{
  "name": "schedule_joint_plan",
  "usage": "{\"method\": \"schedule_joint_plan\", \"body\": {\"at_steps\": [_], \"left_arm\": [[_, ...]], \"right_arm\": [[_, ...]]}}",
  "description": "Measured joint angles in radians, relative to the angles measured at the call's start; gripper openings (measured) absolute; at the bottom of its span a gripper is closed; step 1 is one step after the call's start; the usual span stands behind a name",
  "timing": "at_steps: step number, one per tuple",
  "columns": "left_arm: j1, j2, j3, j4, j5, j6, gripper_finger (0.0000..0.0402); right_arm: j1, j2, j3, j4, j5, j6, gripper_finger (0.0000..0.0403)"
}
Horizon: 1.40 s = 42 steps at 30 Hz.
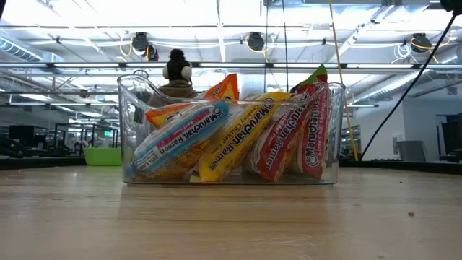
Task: Pick & Place Food Item
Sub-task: Put the white seasoning bottle into the middle transparent bin
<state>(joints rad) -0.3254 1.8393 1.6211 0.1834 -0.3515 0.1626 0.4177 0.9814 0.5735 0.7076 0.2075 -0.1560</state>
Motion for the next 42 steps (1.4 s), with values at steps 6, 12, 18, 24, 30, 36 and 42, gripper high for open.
{"method": "schedule_joint_plan", "body": {"at_steps": [6, 12, 18, 24, 30, 36, 42], "left_arm": [[0.013, 0.0, 0.0, 0.049, 0.03, 0.05, 0.0212], [0.04, 0.0, 0.0, 0.047, 0.078, 0.052, 0.0212], [0.052, 0.0, 0.0, 0.046, 0.094, 0.054, 0.0212], [0.064, 0.0, 0.0, 0.046, 0.094, 0.059, 0.0211], [0.072, 0.0, 0.0, 0.043, 0.094, 0.047, 0.0235], [0.079, 0.0, 0.0, 0.035, 0.091, 0.046, 0.0336], [0.078, -0.05, 0.0, -0.065, 0.055, 0.097, 0.037]], "right_arm": [[-0.028, 0.05, 0.0, 0.09, -0.041, 0.009, 0.0352], [-0.049, 0.065, 0.0, 0.114, -0.081, 0.01, 0.0346], [-0.066, 0.066, 0.0, 0.114, -0.082, 0.01, 0.0314], [-0.085, 0.07, 0.0, 0.111, -0.083, 0.008, 0.0228], [-0.085, 0.07, 0.0, 0.104, -0.104, -0.022, 0.0187], [-0.085, 0.071, 0.0, 0.085, -0.105, -0.041, 0.0187], [-0.092, 0.06, 0.0, 0.005, -0.075, -0.023, 0.0187]]}}
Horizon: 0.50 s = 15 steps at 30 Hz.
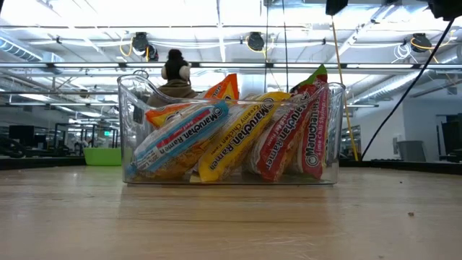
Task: Pick & Place Food Item
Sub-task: Put the white seasoning bottle into the middle transparent bin
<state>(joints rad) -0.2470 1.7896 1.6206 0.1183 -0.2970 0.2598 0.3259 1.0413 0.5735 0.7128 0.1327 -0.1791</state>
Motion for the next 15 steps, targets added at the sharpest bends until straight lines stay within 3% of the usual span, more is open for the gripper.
{"method": "schedule_joint_plan", "body": {"at_steps": [8, 15], "left_arm": [[0.042, -0.036, 0.206, -0.392, 0.011, -0.143, 0.0359], [0.074, 0.032, 0.355, -0.582, 0.101, -0.236, 0.0344]], "right_arm": [[-0.078, -0.003, 0.0, -0.103, 0.016, 0.065, 0.0187], [-0.168, -0.003, 0.0, -0.143, -0.134, 0.157, 0.0187]]}}
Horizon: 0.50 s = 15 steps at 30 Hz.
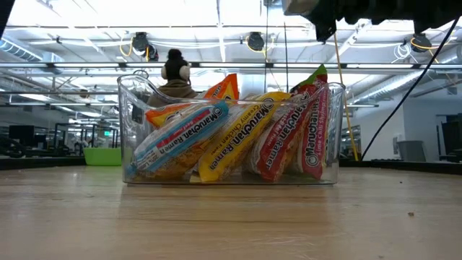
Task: Pick & Place Food Item
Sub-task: Put the white seasoning bottle into the middle transparent bin
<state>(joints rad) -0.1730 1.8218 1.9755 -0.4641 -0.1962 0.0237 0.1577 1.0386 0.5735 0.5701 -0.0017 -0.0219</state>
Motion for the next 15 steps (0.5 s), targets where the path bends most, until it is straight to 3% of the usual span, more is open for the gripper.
{"method": "schedule_joint_plan", "body": {"at_steps": [15], "left_arm": [[0.003, 0.07, 0.018, -0.041, -0.045, -0.019, 0.0349]], "right_arm": [[-0.017, 0.0, 0.0, -0.067, -0.054, 0.063, 0.0187]]}}
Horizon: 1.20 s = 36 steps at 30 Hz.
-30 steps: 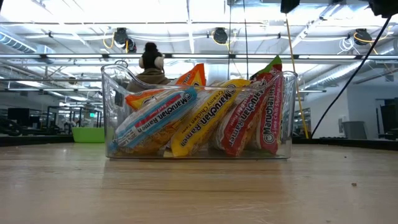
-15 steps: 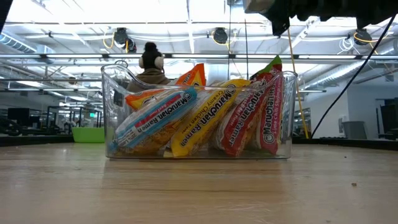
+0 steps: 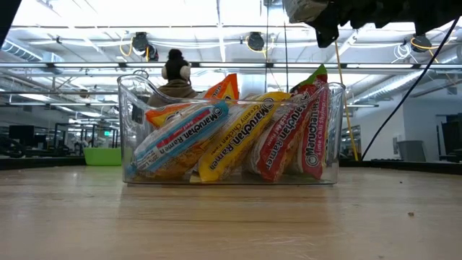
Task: Pick & Place Food Item
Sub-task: Put the white seasoning bottle into the middle transparent bin
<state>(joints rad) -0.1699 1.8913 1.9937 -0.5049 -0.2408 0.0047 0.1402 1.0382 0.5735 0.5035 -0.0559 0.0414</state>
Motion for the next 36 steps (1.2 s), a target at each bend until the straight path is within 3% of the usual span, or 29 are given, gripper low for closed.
{"method": "schedule_joint_plan", "body": {"at_steps": [18, 22, 28, 34, 36], "left_arm": [[0.035, 0.019, -0.002, -0.135, 0.058, -0.094, 0.0346], [0.044, 0.019, -0.002, -0.139, 0.088, -0.097, 0.0311], [0.038, 0.019, -0.002, -0.139, 0.085, -0.003, 0.0201], [0.041, 0.012, -0.002, -0.16, 0.081, 0.033, 0.0201], [0.046, 0.005, -0.002, -0.184, 0.096, 0.065, 0.0201]], "right_arm": [[0.003, 0.0, 0.0, -0.016, 0.002, -0.002, 0.0187], [0.003, 0.0, 0.0, -0.017, 0.004, -0.001, 0.0187], [0.003, 0.0, 0.0, -0.025, 0.024, -0.005, 0.0187], [0.002, 0.0, 0.0, -0.021, 0.029, -0.031, 0.0191], [0.0, 0.0, 0.001, -0.013, 0.018, -0.028, 0.0231]]}}
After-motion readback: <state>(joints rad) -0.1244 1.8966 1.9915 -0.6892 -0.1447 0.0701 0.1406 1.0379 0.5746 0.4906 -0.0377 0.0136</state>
